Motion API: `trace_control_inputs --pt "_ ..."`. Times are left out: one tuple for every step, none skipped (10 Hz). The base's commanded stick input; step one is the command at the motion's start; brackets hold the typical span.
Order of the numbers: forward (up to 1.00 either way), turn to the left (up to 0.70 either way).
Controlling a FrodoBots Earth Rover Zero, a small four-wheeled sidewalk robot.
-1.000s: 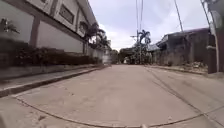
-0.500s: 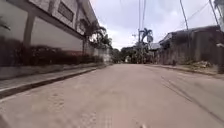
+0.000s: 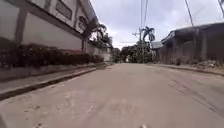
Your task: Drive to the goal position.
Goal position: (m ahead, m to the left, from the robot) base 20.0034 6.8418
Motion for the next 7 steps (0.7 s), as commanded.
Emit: trace_control_inputs --pt "1.00 0.00" --pt "1.00 0.00" --pt "1.00 0.00" --pt "1.00 0.00" --pt "1.00 0.00" --pt "1.00 0.00" --pt "1.00 0.00"
